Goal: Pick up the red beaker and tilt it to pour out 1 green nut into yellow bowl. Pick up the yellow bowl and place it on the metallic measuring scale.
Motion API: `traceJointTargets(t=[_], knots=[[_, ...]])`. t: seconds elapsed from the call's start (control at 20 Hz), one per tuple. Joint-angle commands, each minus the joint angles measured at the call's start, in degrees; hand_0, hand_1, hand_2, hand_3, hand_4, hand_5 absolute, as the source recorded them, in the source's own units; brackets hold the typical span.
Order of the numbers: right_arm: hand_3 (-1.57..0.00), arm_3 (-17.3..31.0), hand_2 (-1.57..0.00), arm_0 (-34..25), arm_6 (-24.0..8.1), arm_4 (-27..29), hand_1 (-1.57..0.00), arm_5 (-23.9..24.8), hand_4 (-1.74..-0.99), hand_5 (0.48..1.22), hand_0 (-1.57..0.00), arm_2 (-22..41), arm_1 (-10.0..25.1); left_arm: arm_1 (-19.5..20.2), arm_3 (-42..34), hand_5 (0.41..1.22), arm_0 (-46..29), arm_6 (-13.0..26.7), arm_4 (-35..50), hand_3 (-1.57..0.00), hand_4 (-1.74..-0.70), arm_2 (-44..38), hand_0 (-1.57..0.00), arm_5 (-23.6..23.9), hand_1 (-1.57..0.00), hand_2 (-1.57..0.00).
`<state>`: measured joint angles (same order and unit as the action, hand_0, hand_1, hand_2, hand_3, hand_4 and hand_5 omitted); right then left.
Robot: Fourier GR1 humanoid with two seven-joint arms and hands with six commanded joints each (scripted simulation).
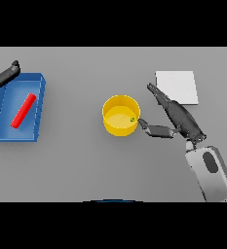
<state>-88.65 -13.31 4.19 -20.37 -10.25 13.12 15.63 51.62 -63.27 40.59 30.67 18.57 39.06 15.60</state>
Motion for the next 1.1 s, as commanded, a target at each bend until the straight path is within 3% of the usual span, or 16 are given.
traceJointTargets(t=[0.0, 0.15, 0.4, 0.7, 1.05], knots=[[0.0, 0.79, 0.0, -1.1, 0.02, -2.12, 0.0, -1.03, -1.26, 0.656, 0.0, 1.45, 1.41, 0.14, 0.28, 0.709, -0.12, -0.14, -0.21, 0.0, -0.74, 0.13, 0.0, -0.14, 0.0, 0.0], [0.0, 1.97, 0.0, -6.11, -0.59, -8.9, 0.0, -3.24, -1.234, 0.627, 0.0, 6.42, 4.22, 0.43, 0.58, 0.709, -0.58, -1.35, 0.58, 0.0, -0.75, -0.54, 0.0, -0.51, 0.0, 0.0], [0.0, 6.54, 0.0, -13.5, 2.51, -14.73, 0.0, -7.9, -1.234, 0.62, 0.0, 12.58, 6.61, -0.8, 0.93, 0.714, -1.11, -2.77, 0.7, 0.0, -0.75, -0.24, 0.0, -0.37, 0.0, 0.0], [0.0, 10.21, 0.0, -18.69, 4.2, -18.43, 0.0, -12.42, -1.212, 0.645, 0.0, 18.18, 6.57, -0.56, 0.99, 0.721, -1.67, -4.66, 1.98, 0.0, -0.77, -1.45, 0.0, -0.53, 0.0, 0.0], [0.0, 16.51, 0.0, -21.74, 6.98, -21.11, 0.0, -12.74, -1.242, 0.664, 0.0, 21.27, 5.9, -0.51, 0.61, 0.727, -1.86, -4.76, 2.27, 0.0, -0.8, -1.7, 0.0, -0.2, 0.0, 0.0]])
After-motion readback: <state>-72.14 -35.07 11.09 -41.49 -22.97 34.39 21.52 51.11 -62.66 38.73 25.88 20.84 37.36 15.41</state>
